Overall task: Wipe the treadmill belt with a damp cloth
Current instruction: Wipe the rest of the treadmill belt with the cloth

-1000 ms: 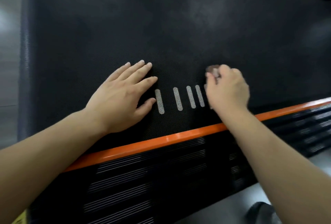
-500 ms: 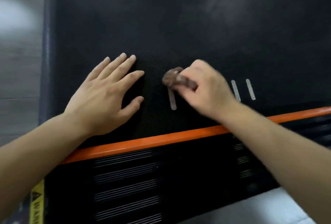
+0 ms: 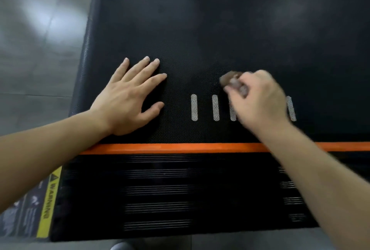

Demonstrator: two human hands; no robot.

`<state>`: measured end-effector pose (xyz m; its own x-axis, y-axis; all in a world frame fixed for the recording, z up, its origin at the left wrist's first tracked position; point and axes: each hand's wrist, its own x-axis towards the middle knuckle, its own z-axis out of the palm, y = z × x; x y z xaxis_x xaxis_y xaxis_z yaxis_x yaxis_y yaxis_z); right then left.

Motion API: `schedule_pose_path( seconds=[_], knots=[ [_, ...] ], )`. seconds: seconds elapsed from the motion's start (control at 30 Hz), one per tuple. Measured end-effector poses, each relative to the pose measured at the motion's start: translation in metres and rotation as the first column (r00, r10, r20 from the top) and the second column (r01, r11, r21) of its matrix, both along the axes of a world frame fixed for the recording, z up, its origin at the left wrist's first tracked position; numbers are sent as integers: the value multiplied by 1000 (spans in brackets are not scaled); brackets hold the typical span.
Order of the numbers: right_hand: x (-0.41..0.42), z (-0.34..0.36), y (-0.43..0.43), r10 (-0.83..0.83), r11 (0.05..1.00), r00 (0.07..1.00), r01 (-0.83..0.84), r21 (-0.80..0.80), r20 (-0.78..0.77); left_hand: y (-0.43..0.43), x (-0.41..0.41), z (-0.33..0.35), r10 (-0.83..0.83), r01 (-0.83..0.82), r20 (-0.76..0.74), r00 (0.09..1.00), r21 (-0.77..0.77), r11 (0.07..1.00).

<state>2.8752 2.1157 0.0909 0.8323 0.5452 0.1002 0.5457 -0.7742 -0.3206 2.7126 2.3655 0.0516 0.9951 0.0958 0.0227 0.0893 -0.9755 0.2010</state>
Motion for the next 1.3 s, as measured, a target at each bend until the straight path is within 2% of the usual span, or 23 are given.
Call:
schedule_pose_path(
  seconds=[0.1, 0.13, 0.2, 0.27, 0.3, 0.4, 0.43, 0.53, 0.6, 0.67, 0.73, 0.8, 0.83, 0.9, 0.97, 1.0, 1.07, 1.1, 1.13, 1.2, 1.23, 1.27, 1.3],
  knots=[
    [-48, -1, 5, 290, 956, 939, -291, 21, -186, -1, 0, 2, 3, -3, -11, 1000, -10, 1000],
    [-42, 3, -2, 284, 957, 935, -288, 10, -212, 0, 0, 3, 2, -2, -14, 1000, -11, 1000],
    [-10, 6, -27, 120, 989, 983, -131, -72, -140, -1, 0, 3, 8, -8, -18, 1000, -4, 1000],
    [4, 6, -48, -96, 993, 995, 93, -68, -39, -2, 0, 3, 11, -11, -19, 1000, -4, 1000],
    [-4, 6, -50, -109, 992, 994, 108, -66, -22, -1, 0, 3, 15, -15, -18, 1000, -3, 1000],
    [-39, -1, -39, 73, 996, 989, -78, -40, -131, 0, -1, 1, 10, -10, -6, 1000, 0, 1000],
    [-38, 1, -40, 57, 997, 988, -64, -43, -141, 1, -1, 0, 10, -10, -1, 1000, 0, 1000],
    [-15, 7, -52, -188, 975, 982, 185, -120, -10, 3, -1, -3, 7, -7, 8, 1000, 7, 1000],
    [-26, 6, -41, -264, 952, 963, 270, -147, 56, 3, -2, -4, 0, -1, 14, 1000, 21, 1000],
    [-56, 0, -3, -172, 982, 985, 173, -75, 18, 3, 0, -5, -9, 8, 18, 1000, 22, 1000],
    [-84, -7, 38, 9, 1000, 998, -8, 26, -65, 6, 1, -4, -22, 22, 19, 1000, -15, 1000],
    [-76, -8, 65, 106, 994, 993, -104, 41, -43, 18, -2, -1, -47, 48, 10, 999, -60, 997],
    [-60, -7, 74, 78, 997, 997, -78, 3, -8, 27, -5, 0, -44, 45, 13, 999, -64, 997],
    [-30, -1, 89, -95, 995, 994, 97, -36, 53, 51, -15, 0, 12, -9, 27, 1000, -89, 996],
    [-41, -3, 105, -106, 994, 991, 108, -15, 85, 69, -25, -5, 29, -23, 44, 999, -131, 991],
    [-62, -7, 114, 27, 1000, 996, -28, 12, 87, 74, -28, -8, 19, -12, 59, 998, -128, 992],
    [-104, -12, 122, 334, 942, 942, -333, 34, -27, 77, -31, -13, 8, 2, 83, 996, -123, 992],
    [-102, -13, 119, 400, 916, 915, -398, 38, -53, 77, -32, -13, 10, 2, 92, 996, -135, 991],
    [-88, -12, 118, 359, 933, 933, -358, 30, -34, 77, -33, -13, 22, -7, 99, 995, -153, 988],
    [-51, -9, 121, 69, 996, 996, -72, 50, 55, 79, -36, -15, 57, -32, 125, 991, -197, 980],
    [-45, -10, 123, -37, 998, 997, 33, 62, 64, 80, -37, -16, 70, -35, 148, 986, -225, 974],
    [-53, -13, 126, -43, 997, 997, 38, 61, 72, 82, -37, -18, 83, -36, 174, 981, -260, 965],
    [-71, -16, 130, 72, 995, 995, -76, 60, 69, 83, -37, -19, 99, -36, 194, 976, -304, 952]
  ],
)
